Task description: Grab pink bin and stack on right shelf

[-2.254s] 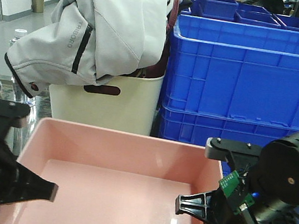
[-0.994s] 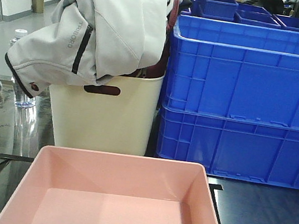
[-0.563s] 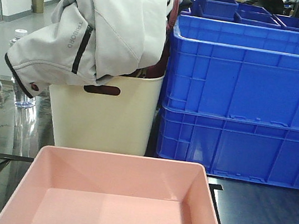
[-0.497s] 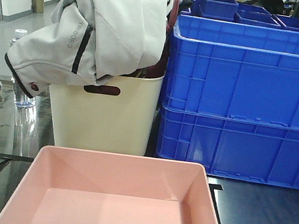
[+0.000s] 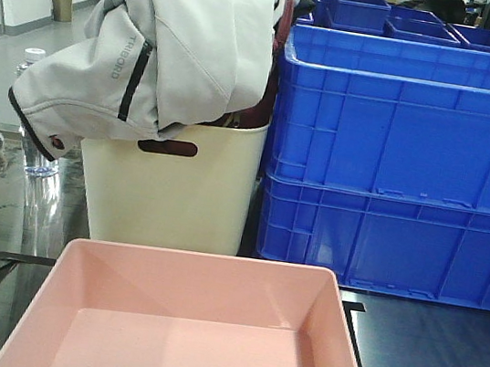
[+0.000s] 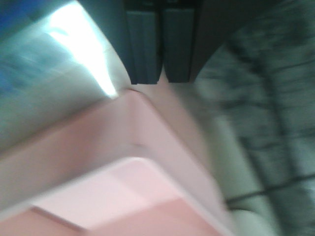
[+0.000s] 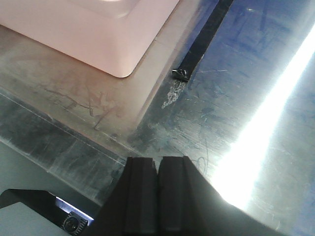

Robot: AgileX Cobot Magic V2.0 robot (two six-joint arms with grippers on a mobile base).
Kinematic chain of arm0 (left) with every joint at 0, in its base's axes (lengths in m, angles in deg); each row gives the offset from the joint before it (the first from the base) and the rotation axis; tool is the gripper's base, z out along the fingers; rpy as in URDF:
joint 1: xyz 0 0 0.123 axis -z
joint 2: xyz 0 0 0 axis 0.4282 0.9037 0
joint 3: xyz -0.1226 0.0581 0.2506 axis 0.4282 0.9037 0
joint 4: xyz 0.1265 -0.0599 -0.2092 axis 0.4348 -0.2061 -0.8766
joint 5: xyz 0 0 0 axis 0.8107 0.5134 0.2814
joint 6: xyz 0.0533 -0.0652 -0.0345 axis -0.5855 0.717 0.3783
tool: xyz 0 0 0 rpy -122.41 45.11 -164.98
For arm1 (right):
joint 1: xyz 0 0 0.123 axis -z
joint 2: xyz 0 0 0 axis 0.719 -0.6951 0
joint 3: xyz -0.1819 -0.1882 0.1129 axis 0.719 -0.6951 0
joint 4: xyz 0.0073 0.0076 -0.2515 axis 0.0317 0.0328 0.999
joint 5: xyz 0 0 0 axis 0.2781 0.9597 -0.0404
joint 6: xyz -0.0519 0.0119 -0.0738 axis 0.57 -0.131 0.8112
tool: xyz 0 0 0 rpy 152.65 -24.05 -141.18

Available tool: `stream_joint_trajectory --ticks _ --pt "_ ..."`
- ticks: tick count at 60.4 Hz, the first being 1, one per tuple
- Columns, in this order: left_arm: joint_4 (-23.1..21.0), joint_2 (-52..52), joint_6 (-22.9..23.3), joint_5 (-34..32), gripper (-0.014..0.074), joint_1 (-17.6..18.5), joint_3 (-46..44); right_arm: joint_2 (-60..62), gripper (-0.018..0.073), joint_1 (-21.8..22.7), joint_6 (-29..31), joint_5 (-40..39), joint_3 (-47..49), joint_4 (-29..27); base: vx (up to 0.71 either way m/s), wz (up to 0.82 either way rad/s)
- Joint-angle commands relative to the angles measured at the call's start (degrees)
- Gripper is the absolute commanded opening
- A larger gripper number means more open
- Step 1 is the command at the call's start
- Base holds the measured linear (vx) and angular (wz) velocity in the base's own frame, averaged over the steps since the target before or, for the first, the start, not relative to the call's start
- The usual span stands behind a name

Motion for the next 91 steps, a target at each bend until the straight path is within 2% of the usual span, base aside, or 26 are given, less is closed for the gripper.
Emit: stream_joint_trajectory --ticks 1,8,15,26,32,36,40,51,91 --pt "1.1 -3.5 0.2 -12.5 0.002 -6.0 2.4 -0.3 -0.0012 0.0 0.6 -3.2 1.5 0.8 0.0 0.0" --pt "1.1 -6.7 0.3 -20.2 -0.0006 -10.1 7.5 -0.3 -0.0012 0.0 0.6 -3.2 1.5 0.8 0.0 0.0" --pt "1.9 -7.0 2.3 -27.5 -0.0008 -10.6 12.8 -0.3 -0.0012 0.0 0.6 -3.1 1.5 0.8 0.0 0.0" --pt "15.2 -9.7 17.8 -37.0 -0.0008 -10.7 20.2 -0.3 -0.0012 0.0 0.6 -3.1 1.5 0.8 0.0 0.0" --pt "16.0 -9.7 21.7 -42.1 -0.0008 -10.8 23.3 -0.3 -0.001 0.0 0.6 -3.1 1.5 0.8 0.0 0.0" --pt "15.7 -9.7 21.5 -41.7 -0.0008 -10.8 23.2 -0.3 -0.0009 0.0 0.6 -3.1 1.5 0.8 0.0 0.0" --pt "15.3 -9.7 19.4 -41.9 -0.0008 -10.8 23.2 -0.3 -0.0009 0.0 0.6 -3.1 1.5 0.8 0.0 0.0" --pt "11.4 -9.7 15.2 -41.3 -0.0008 -10.6 23.2 -0.3 -0.0009 0.0 0.6 -3.1 1.5 0.8 0.0 0.0" --pt "11.9 -9.7 15.2 -41.1 -0.0007 -10.6 23.2 -0.3 -0.0009 0.0 0.6 -3.1 1.5 0.8 0.0 0.0"
